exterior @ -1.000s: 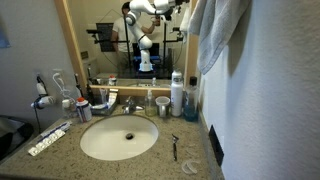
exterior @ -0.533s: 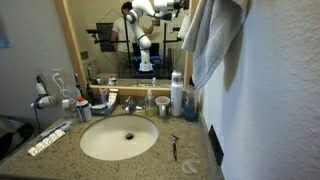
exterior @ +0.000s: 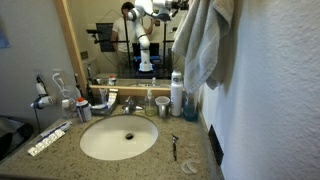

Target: Take the towel and clean the central part of the bathing room sink, and then hang back the towel

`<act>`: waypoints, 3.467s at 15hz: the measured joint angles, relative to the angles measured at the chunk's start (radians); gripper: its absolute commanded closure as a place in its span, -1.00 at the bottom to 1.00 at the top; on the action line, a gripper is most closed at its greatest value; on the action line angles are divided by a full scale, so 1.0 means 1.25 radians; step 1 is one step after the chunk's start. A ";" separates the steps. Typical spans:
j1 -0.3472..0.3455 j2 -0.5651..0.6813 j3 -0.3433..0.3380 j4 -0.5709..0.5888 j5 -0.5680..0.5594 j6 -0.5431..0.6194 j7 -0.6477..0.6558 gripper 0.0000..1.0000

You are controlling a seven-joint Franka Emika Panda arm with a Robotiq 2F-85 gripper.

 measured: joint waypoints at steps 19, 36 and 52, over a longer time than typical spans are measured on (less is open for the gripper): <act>0.075 -0.117 -0.192 -0.138 0.053 0.085 0.165 0.88; 0.138 -0.110 -0.192 -0.143 0.140 0.082 0.165 0.88; 0.142 -0.065 -0.197 -0.131 0.215 0.065 0.164 0.88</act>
